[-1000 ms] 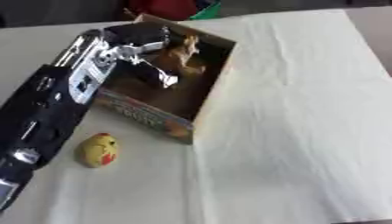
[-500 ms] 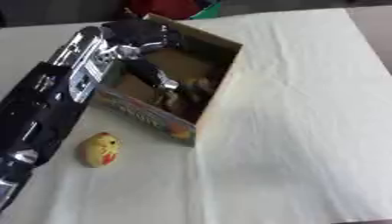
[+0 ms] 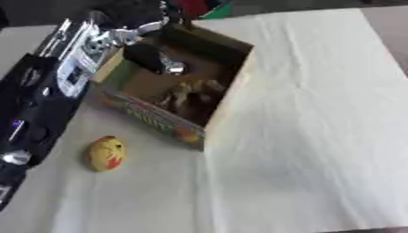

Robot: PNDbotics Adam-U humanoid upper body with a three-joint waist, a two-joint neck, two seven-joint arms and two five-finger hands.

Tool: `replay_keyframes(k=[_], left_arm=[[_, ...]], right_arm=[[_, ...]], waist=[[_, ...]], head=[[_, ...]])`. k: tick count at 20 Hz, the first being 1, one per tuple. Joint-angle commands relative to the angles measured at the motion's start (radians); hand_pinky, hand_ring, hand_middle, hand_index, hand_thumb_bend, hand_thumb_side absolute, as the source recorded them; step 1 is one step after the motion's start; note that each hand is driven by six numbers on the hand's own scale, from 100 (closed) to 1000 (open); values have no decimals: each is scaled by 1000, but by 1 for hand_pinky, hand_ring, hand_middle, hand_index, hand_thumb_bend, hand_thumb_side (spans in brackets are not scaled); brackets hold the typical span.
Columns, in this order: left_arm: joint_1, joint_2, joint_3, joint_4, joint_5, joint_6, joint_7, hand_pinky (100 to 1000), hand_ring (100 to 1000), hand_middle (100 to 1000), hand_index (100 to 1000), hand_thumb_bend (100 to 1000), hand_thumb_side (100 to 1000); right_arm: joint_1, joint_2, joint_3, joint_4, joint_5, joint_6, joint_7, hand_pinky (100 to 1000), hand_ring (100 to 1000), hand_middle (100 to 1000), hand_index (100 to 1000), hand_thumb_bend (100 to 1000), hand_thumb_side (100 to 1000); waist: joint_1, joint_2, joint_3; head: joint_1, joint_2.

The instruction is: Pick up objects on the table and place them in the box.

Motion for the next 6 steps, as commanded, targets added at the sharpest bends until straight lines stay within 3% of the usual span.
replay_keyframes(k=[1, 6], left_arm=[[-2, 60, 34, -86, 42, 19, 44, 633, 820, 773, 840, 344, 808], [68, 164, 32, -205, 113, 39, 93, 633, 815, 767, 844, 418, 896]], right_arm=[[1, -27, -15, -14, 1, 0, -7, 702, 1000, 748, 875, 100, 1000], [19, -37, -20, -14, 6, 1, -14, 703, 1000, 748, 875, 100, 1000]], waist=[[-4, -32, 8], [-2, -50, 39]], head=[[-8, 15], [-24, 31]])
